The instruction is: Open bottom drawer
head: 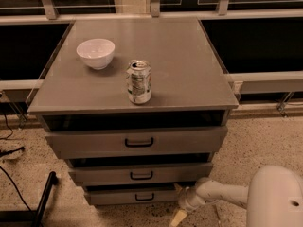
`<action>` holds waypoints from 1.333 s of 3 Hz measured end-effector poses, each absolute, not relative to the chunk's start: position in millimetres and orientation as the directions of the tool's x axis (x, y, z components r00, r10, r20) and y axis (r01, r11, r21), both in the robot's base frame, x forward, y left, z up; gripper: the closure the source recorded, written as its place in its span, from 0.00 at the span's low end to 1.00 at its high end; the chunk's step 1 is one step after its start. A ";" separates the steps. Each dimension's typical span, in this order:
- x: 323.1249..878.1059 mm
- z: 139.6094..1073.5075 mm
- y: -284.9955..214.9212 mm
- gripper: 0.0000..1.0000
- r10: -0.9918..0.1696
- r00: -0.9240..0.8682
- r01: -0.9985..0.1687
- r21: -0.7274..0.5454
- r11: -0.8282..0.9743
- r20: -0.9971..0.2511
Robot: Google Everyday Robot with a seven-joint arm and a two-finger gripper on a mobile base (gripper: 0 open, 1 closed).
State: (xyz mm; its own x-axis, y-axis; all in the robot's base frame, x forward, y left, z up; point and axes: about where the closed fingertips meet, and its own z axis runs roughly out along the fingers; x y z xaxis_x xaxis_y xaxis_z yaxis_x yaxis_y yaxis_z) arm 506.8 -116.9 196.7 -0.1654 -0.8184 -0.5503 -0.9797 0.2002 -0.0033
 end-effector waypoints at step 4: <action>466.6 209.0 -124.3 0.00 -0.816 -0.275 -0.962 0.151 0.230 -0.509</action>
Offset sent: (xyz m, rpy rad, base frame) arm -0.0411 -0.0105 0.0143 -0.0099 0.1694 -0.0387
